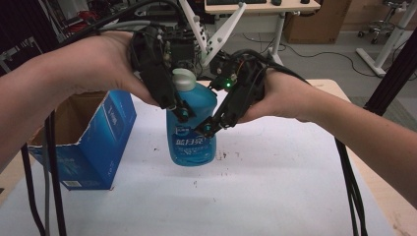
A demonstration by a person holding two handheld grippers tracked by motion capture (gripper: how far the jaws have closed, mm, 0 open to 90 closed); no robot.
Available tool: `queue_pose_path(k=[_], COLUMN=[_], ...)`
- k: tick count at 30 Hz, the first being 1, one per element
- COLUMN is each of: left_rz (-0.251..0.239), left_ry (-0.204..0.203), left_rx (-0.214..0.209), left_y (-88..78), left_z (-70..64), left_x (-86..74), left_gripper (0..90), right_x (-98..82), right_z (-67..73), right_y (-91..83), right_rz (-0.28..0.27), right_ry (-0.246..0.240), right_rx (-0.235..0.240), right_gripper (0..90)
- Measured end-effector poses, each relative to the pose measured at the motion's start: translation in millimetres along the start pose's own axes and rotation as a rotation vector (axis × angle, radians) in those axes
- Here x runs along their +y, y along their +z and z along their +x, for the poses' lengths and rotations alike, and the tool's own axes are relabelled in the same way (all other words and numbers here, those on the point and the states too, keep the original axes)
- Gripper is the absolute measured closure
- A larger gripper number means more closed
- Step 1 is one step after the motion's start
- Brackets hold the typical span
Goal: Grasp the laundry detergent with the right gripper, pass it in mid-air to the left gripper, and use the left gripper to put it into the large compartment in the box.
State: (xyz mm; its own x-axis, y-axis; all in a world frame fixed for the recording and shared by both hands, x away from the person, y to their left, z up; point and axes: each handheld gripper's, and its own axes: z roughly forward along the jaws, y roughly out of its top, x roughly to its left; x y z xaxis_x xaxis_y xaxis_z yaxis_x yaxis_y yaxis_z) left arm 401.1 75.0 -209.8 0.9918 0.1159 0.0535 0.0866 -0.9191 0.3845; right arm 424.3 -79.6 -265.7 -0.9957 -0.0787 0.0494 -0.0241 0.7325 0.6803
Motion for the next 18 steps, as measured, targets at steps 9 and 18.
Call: queue_pose_path(k=[9, 18], left_rz=[-0.018, -0.037], left_ry=[-0.080, -0.166], left_rx=[0.024, 0.081], left_y=[-15.4, -44.3], left_z=[2.7, 8.0], left_x=[-9.7, -27.9], left_gripper=[38.2, 38.2], right_x=[-11.0, -29.2], right_z=[-3.9, -9.3], right_y=[-8.1, -15.8], right_rz=[0.048, 0.143], right_ry=[0.048, 0.069], right_rx=[-0.054, -0.112], right_gripper=[12.5, 12.5])
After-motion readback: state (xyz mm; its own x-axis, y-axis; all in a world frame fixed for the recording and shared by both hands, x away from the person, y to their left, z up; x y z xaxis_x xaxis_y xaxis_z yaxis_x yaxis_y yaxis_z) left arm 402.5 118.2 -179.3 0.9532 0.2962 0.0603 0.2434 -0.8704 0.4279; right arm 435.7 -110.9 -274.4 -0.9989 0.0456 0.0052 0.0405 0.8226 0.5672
